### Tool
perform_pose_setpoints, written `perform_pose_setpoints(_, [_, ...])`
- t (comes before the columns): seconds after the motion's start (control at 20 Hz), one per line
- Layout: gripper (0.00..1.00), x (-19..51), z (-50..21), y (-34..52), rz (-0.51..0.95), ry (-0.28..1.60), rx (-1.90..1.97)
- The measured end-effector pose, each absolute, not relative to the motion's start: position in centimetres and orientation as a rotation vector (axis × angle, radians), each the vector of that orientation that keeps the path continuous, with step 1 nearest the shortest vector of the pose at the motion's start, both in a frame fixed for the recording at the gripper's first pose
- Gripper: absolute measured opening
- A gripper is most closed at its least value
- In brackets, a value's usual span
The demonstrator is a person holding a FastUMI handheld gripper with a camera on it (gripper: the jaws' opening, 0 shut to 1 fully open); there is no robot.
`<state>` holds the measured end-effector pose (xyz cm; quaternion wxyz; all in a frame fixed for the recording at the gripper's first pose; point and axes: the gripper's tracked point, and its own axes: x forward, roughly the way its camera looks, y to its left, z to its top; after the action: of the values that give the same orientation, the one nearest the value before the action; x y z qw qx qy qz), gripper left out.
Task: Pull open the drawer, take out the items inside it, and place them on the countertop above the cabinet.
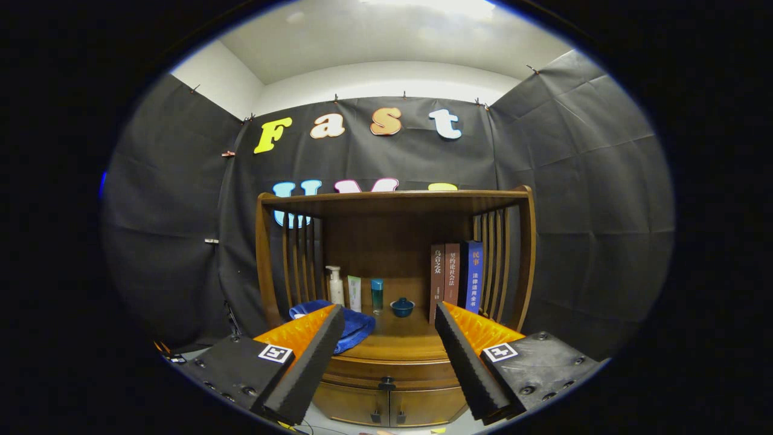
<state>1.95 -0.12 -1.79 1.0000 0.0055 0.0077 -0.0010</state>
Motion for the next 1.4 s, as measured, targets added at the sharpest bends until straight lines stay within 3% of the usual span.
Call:
perform_pose_setpoints(1.05, [0.99, 4.6, -6.3, 1.3, 0.01, 0.088, 0.016])
perform_pose_setpoints(1.4, [0.99, 6.8, -17.3, 2.0, 0.016, 0.228, 0.093])
